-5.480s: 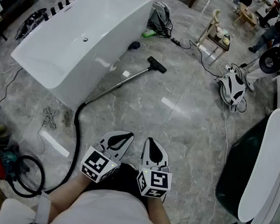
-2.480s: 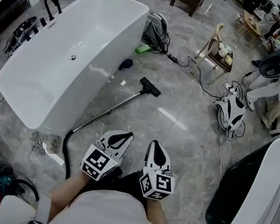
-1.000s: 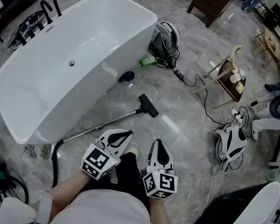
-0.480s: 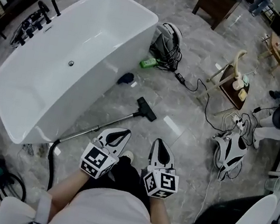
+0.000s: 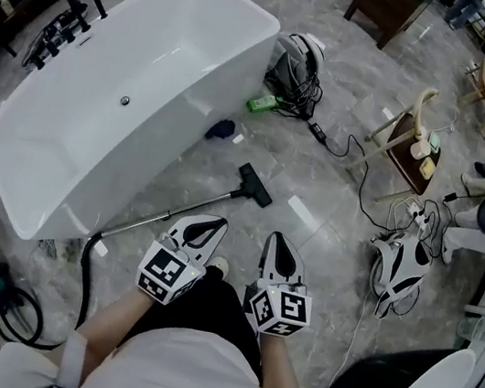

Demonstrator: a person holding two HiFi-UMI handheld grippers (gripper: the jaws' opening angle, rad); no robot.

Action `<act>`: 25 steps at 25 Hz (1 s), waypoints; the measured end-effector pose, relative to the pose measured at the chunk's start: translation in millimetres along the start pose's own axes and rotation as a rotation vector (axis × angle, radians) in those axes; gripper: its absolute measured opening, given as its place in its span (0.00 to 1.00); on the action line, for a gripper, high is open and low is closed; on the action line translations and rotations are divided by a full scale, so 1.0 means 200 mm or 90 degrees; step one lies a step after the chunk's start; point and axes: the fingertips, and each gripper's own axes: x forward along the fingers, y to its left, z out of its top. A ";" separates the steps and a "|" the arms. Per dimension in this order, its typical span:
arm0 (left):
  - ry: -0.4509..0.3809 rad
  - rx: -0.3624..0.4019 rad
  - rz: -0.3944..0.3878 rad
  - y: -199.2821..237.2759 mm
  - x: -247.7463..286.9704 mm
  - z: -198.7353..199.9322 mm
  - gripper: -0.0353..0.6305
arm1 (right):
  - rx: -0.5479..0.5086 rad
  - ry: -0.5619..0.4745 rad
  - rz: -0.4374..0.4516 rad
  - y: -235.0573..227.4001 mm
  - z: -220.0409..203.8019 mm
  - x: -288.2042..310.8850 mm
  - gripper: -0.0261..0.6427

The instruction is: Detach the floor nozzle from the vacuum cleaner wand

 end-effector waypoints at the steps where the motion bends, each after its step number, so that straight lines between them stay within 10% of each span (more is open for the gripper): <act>1: 0.006 0.002 0.000 0.01 0.00 -0.01 0.07 | 0.003 0.002 0.002 0.00 -0.01 0.01 0.06; 25: 0.039 0.064 -0.081 0.51 0.46 -0.41 0.07 | -0.090 0.055 0.082 -0.29 -0.26 0.63 0.06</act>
